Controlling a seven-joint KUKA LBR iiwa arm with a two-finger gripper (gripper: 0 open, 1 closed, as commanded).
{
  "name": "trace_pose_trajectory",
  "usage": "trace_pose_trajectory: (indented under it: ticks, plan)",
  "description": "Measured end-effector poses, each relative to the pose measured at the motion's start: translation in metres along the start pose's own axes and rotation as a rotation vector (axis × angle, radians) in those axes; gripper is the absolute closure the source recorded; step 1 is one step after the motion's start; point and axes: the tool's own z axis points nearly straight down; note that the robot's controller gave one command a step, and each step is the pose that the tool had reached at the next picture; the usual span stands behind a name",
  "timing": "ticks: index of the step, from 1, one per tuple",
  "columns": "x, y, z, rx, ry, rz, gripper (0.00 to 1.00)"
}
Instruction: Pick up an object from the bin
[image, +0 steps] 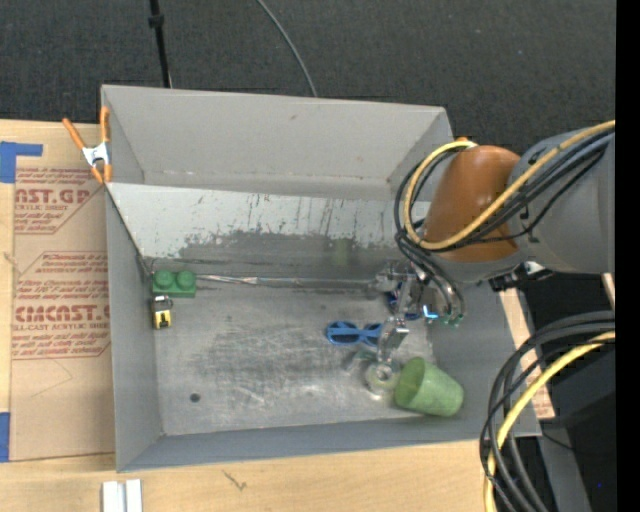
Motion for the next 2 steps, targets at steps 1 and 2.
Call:
trace_pose_trajectory:
  ticks: [1, 2]
  plan:
    - [0.014, 0.016, 0.001, -0.001, 0.004, 0.03, 0.0]
    - [0.016, 0.013, 0.027, -0.001, -0.009, 0.179, 0.0]
